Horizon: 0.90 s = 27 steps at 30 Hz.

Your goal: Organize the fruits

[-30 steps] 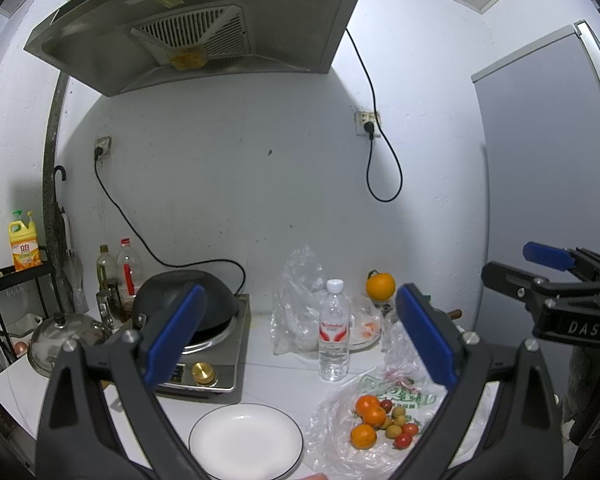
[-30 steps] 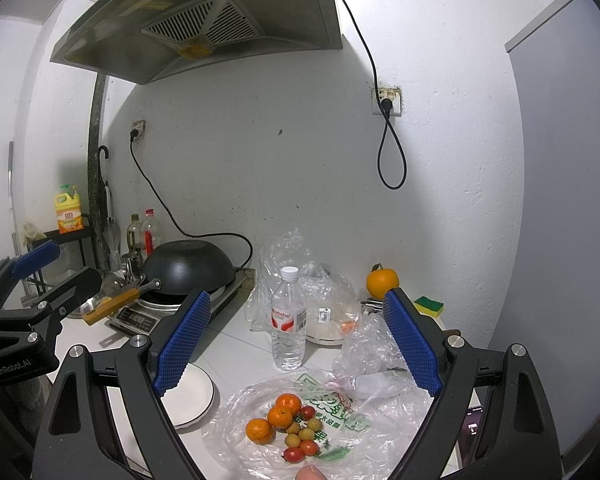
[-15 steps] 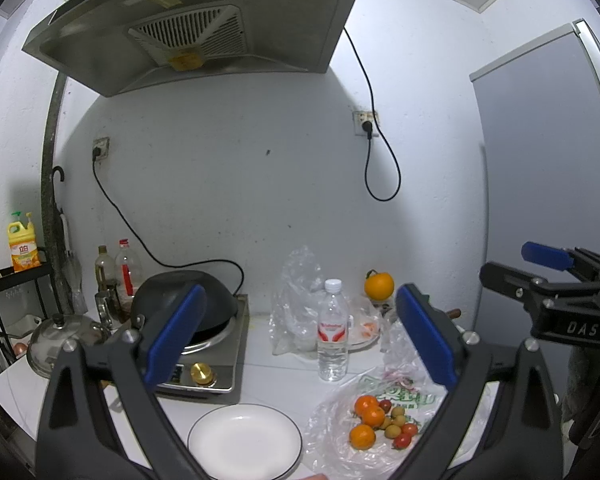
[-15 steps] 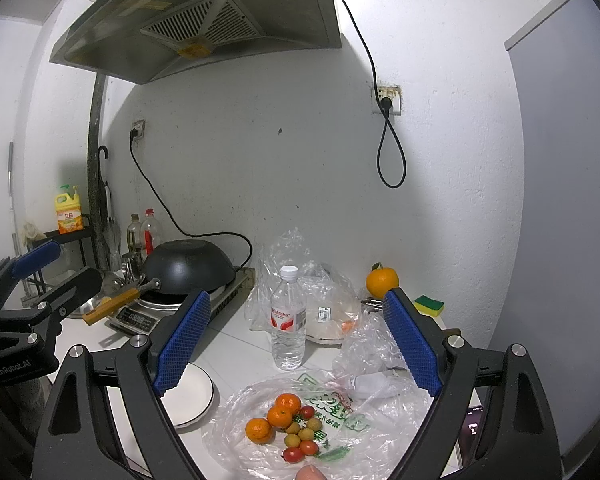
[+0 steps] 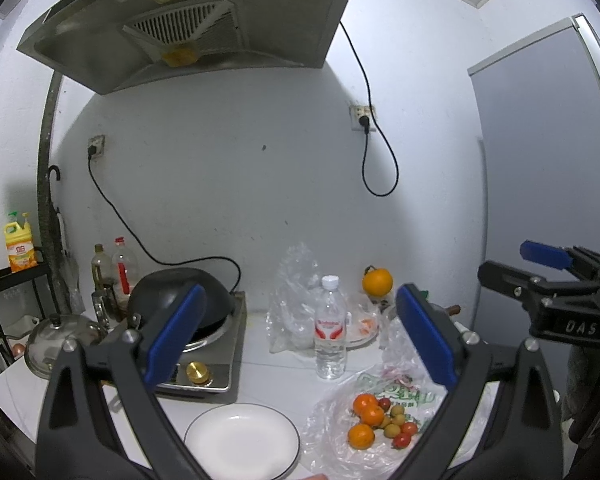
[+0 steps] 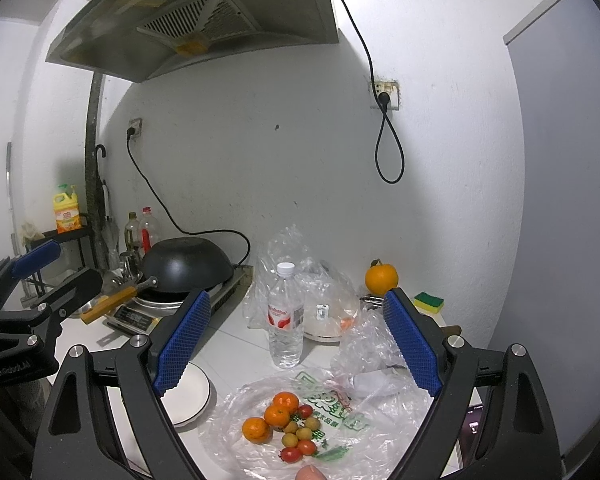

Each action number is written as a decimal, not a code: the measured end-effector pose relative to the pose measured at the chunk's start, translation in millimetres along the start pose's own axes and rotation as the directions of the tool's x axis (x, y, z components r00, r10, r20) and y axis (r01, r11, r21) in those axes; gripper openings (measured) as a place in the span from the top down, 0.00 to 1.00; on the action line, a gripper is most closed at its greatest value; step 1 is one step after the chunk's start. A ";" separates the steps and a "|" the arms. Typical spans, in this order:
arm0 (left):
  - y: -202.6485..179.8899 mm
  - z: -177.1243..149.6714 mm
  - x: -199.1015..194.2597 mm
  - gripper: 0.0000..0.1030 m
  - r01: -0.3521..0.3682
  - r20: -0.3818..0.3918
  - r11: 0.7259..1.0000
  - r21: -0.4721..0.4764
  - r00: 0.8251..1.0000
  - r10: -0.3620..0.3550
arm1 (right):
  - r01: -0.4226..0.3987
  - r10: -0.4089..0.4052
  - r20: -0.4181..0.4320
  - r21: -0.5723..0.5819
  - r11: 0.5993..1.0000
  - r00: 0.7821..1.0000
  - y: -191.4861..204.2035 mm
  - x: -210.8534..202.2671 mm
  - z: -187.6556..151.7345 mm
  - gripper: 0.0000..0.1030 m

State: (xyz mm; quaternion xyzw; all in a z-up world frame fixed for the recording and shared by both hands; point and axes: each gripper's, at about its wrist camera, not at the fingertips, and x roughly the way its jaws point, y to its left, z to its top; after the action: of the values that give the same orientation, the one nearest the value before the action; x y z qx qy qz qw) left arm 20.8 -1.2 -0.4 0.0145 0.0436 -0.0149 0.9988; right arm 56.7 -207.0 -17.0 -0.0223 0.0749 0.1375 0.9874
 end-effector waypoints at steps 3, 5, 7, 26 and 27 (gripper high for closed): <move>-2.3 -1.4 4.7 0.06 0.005 -0.009 1.000 0.007 1.000 -0.005 | 0.002 -0.002 -0.009 0.002 1.000 1.000 -3.5 4.2 -1.3 0.12; -4.7 -3.2 8.3 0.06 0.009 -0.018 1.000 0.015 1.000 -0.009 | 0.005 -0.005 -0.016 0.005 1.000 1.000 -4.5 5.8 -2.8 0.12; -7.8 -6.1 12.1 0.06 0.014 -0.027 1.000 0.024 1.000 -0.014 | 0.009 -0.009 -0.023 0.008 1.000 1.000 -6.9 8.3 -5.1 0.12; -40.6 -51.7 65.6 0.06 0.080 -0.199 0.992 0.097 0.978 -0.059 | 0.089 -0.081 -0.184 0.035 0.995 0.980 -59.0 50.3 -55.5 0.12; -42.3 -54.5 68.0 0.06 0.082 -0.206 0.991 0.102 0.977 -0.060 | 0.091 -0.083 -0.196 0.036 0.995 0.977 -60.8 53.4 -58.3 0.12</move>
State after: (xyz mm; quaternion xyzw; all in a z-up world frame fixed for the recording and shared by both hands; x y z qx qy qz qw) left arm 82.4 -43.8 -61.8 0.0692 0.1448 -0.0515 0.9857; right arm 115.9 -254.9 -81.4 -0.0165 0.1730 0.0897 0.9807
